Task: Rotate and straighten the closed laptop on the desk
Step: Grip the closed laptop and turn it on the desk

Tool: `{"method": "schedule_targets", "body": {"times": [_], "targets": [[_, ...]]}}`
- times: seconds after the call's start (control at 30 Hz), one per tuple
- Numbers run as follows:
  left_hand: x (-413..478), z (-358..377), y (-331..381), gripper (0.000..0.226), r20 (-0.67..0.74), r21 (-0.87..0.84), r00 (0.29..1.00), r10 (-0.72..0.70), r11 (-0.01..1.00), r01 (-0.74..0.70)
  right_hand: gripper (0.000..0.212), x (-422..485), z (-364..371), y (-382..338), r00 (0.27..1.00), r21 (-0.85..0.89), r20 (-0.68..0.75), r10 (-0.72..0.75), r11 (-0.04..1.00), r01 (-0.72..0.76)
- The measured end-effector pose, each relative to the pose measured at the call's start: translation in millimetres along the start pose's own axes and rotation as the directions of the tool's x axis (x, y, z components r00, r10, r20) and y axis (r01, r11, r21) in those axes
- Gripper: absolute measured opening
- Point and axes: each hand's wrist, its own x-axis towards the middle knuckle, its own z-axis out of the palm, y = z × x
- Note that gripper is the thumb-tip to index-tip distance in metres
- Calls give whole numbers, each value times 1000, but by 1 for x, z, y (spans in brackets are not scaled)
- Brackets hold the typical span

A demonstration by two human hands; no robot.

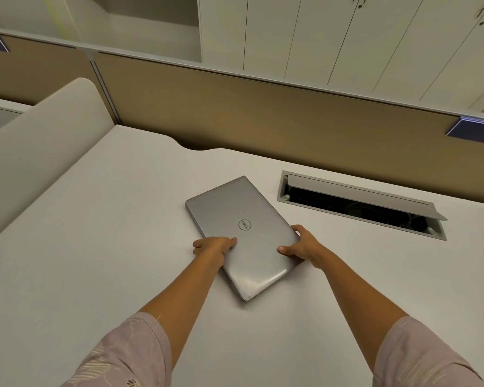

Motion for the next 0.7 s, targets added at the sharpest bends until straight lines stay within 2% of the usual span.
{"method": "schedule_targets", "body": {"times": [0.1, 0.27, 0.5, 0.6, 0.7], "targets": [[-1, -3, -10, 95, 28, 135, 999, 34, 990, -37, 90, -10, 0, 7, 1000, -9, 2, 14, 1000, -14], [-7, -6, -35, 97, 92, 192, 995, 42, 980, -59, 91, -34, 4, 24, 999, -43, -13, 34, 998, -35], [-17, -13, -75, 102, 132, 379, 987, 96, 915, -140, 90, -94, 31, 62, 993, -9, -85, 79, 997, -80], [-26, -16, -87, 99, 151, 515, 980, 132, 836, -192, 87, -120, 44, 78, 987, 49, -121, 105, 994, -100], [-36, -17, -92, 96, 172, 624, 971, 164, 745, -236, 76, -142, 57, 90, 971, 83, -190, 144, 988, -130]]}}
